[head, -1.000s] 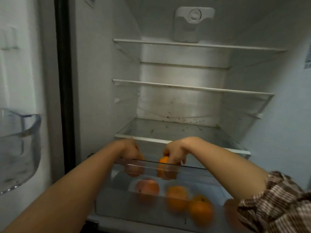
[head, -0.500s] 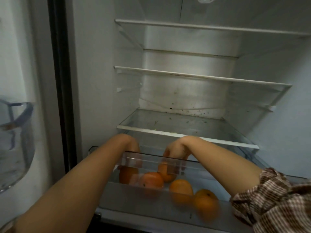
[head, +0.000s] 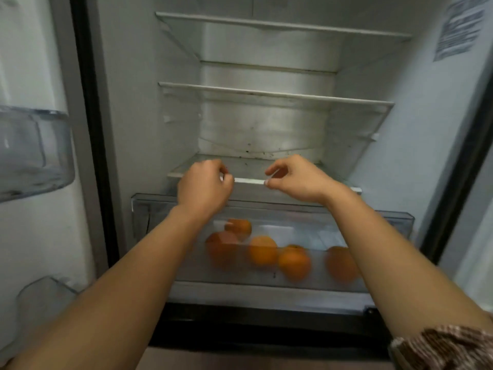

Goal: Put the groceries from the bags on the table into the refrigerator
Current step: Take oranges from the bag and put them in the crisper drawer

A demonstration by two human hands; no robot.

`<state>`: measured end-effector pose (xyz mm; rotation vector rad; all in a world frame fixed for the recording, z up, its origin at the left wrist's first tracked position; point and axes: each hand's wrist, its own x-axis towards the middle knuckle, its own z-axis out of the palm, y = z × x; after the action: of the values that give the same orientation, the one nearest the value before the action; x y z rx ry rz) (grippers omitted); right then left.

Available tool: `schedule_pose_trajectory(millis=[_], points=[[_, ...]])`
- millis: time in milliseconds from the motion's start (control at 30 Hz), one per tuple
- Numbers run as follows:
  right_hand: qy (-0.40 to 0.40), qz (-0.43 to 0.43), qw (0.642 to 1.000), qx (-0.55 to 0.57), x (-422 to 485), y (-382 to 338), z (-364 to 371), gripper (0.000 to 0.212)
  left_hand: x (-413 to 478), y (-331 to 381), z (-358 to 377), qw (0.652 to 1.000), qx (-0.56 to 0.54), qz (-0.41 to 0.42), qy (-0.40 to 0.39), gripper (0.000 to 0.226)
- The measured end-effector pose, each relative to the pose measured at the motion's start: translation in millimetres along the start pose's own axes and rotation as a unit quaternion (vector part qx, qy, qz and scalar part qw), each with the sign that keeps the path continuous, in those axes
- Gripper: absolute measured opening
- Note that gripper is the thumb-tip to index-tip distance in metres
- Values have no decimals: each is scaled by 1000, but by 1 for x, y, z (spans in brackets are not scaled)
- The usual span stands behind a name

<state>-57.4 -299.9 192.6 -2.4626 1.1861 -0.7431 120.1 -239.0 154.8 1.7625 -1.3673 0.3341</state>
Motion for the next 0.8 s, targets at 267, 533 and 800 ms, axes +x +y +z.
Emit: schedule_pose_trajectory(millis=[267, 533, 800], points=[[131, 37, 978, -158, -79, 29, 10, 53, -68, -13, 36, 976, 40, 197, 82, 36], [192, -66, 965, -167, -71, 73, 42, 58, -61, -21, 49, 973, 77, 204, 81, 43], [209, -74, 961, -167, -32, 88, 45, 54, -33, -19, 70, 981, 75, 166, 70, 42]])
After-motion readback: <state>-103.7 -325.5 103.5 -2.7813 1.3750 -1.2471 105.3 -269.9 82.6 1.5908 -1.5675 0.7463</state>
